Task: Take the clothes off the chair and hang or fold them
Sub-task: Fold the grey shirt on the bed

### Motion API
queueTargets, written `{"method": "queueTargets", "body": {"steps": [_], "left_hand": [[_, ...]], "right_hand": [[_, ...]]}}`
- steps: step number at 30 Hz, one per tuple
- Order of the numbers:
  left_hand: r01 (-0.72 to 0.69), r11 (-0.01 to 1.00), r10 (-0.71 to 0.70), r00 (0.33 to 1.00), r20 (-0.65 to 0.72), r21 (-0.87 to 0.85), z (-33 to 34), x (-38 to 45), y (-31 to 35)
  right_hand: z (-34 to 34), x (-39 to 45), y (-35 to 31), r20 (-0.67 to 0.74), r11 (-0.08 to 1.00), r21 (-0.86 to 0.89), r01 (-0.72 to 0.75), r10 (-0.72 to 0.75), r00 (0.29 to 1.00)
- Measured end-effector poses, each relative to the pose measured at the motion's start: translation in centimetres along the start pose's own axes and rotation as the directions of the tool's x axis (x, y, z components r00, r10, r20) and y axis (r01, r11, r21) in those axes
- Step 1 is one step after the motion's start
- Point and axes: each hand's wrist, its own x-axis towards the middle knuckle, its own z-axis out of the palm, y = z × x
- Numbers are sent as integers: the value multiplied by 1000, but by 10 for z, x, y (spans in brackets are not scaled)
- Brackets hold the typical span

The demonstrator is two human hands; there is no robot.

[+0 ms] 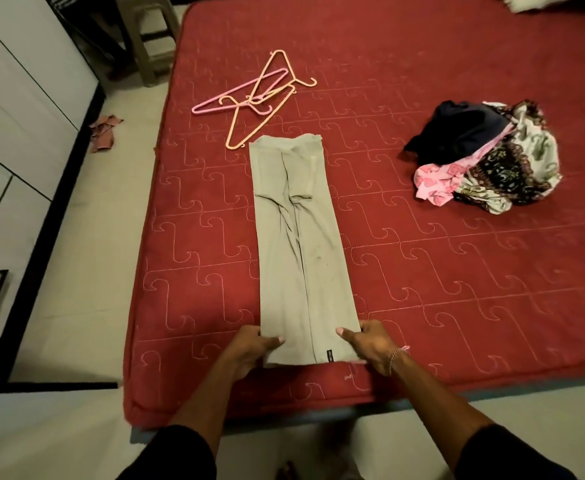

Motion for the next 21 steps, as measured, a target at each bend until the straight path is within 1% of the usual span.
{"method": "queueTargets", "body": {"steps": [2, 3, 4, 6, 7, 9, 10, 12, 14, 17, 21], "left_hand": [[37, 999, -36, 999, 32, -36, 1, -10, -3], [44, 997, -41, 998, 39, -64, 0, -13, -3], [40, 995, -37, 999, 36, -96, -2, -14, -2], [2, 988, -2, 1000, 1, -154, -6, -16, 7], [-32, 983, 28, 999, -26, -179, -8, -15, 12], [-103, 968, 91, 994, -65, -229, -10, -11, 25], [-127, 963, 113, 991, -70, -237, -12, -10, 34], [-132, 969, 125, 991, -46, -211, -13, -7, 53], [-119, 975, 115, 993, -36, -186, -16, 2, 72], [-123, 974, 115, 992, -54, -192, -26, 23, 99], [-149, 961, 127, 986, -108, -233, -34, 61, 134]], "right_hand": [[0, -16, 9, 40, 994, 77, -79, 76, 996], [-2, -23, 10, 45, 991, 107, -84, 80, 996], [-5, -28, 8, 37, 989, 129, -67, 63, 997], [-10, -30, 2, -5, 989, 147, 18, -17, 1000], [-13, -31, -4, -20, 989, 137, 62, -60, 998], [-20, -31, -23, -6, 984, 128, 128, -128, 992], [-22, -30, -34, 21, 982, 138, 132, -136, 990], [-26, -26, -56, 69, 983, 150, 109, -120, 990], [-31, -16, -79, 61, 983, 157, 97, -108, 992], [-34, 12, -112, 63, 970, 227, 83, -100, 993], [-32, 58, -152, 64, 969, 231, 85, -103, 993]]}}
